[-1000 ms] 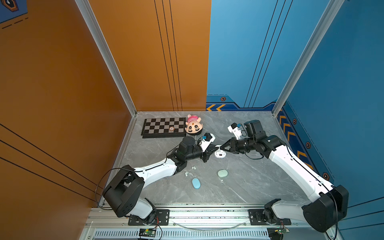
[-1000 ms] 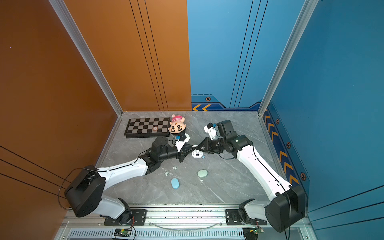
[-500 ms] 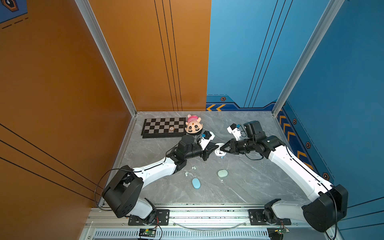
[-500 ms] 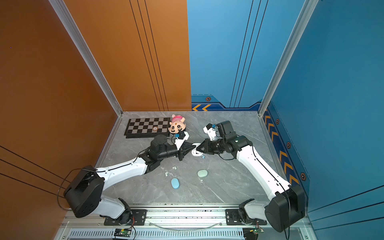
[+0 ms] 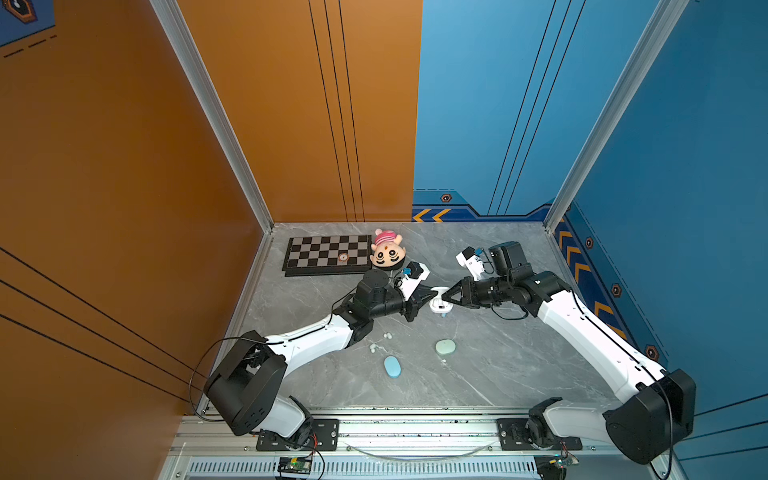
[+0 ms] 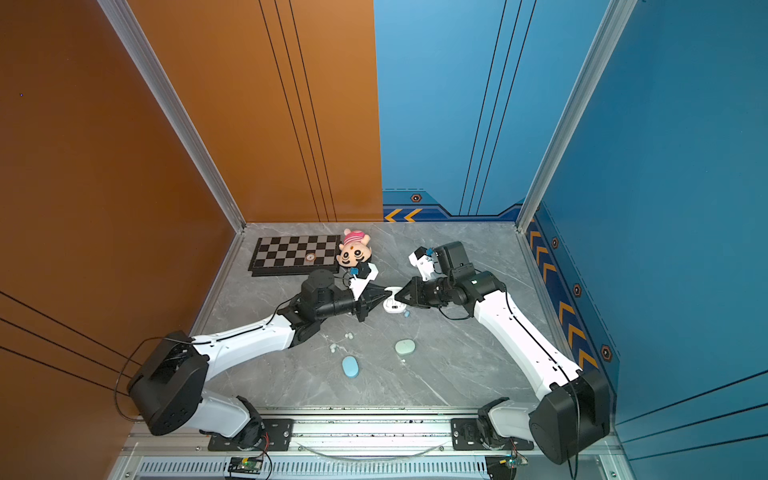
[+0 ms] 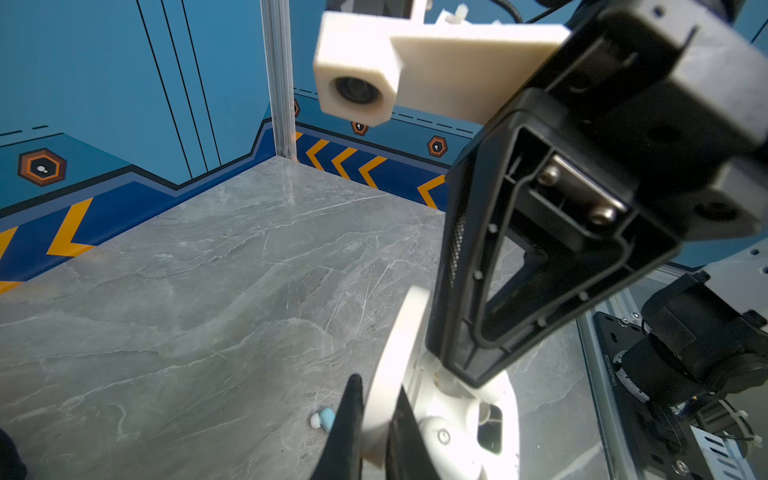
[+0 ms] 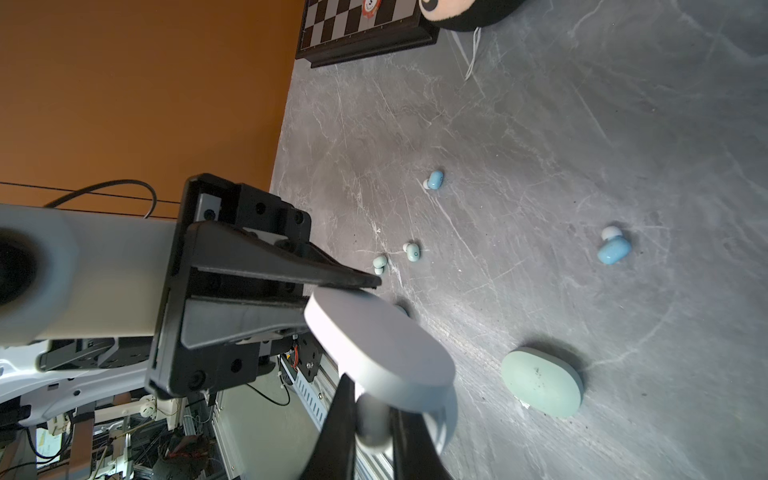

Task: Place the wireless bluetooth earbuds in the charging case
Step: 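Press the white earbud into the empty slot of the held case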

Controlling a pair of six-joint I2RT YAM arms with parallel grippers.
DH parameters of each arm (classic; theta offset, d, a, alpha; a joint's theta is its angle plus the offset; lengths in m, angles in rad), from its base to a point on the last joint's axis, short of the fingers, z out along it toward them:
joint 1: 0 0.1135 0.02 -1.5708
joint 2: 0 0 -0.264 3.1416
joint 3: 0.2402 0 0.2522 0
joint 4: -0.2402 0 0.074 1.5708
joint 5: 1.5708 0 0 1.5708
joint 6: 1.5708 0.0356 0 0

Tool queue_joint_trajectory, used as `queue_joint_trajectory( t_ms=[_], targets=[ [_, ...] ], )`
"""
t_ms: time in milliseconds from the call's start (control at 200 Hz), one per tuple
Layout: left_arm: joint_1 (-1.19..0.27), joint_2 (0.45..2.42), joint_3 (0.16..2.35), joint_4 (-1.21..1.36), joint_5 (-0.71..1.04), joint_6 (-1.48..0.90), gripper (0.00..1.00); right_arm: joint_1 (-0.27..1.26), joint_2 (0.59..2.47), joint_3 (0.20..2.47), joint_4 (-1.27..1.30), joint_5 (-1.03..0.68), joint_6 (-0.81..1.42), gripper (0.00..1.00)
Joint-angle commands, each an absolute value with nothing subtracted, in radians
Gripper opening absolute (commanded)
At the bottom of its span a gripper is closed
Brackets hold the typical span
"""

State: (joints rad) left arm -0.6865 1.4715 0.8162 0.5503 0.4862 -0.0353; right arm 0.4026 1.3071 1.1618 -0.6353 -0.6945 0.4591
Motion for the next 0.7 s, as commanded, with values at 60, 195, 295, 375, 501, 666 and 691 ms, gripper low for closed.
queue_joint_trajectory(
  t_ms=[60,195,295,375,501,666,691],
  targets=[
    [-0.688,1.448,0.861,0.569,0.522,-0.048,0.00,0.397,1.301,1.152,-0.645,-0.660,0.430,0.11],
    [-0.692,1.457,0.873,0.569,0.521,-0.048,0.00,0.400,1.305,1.153,-0.646,-0.659,0.430,0.11],
    [-0.695,1.461,0.879,0.569,0.519,-0.048,0.00,0.400,1.305,1.151,-0.647,-0.658,0.429,0.14],
    [-0.693,1.460,0.879,0.569,0.518,-0.048,0.00,0.400,1.301,1.150,-0.647,-0.657,0.428,0.18],
    [-0.692,1.458,0.877,0.569,0.517,-0.047,0.00,0.400,1.295,1.155,-0.650,-0.649,0.431,0.28],
    [-0.696,1.457,0.874,0.569,0.517,-0.047,0.00,0.395,1.280,1.175,-0.657,-0.640,0.431,0.38],
    [-0.696,1.457,0.874,0.569,0.517,-0.046,0.00,0.392,1.278,1.179,-0.659,-0.638,0.433,0.39]
  ],
)
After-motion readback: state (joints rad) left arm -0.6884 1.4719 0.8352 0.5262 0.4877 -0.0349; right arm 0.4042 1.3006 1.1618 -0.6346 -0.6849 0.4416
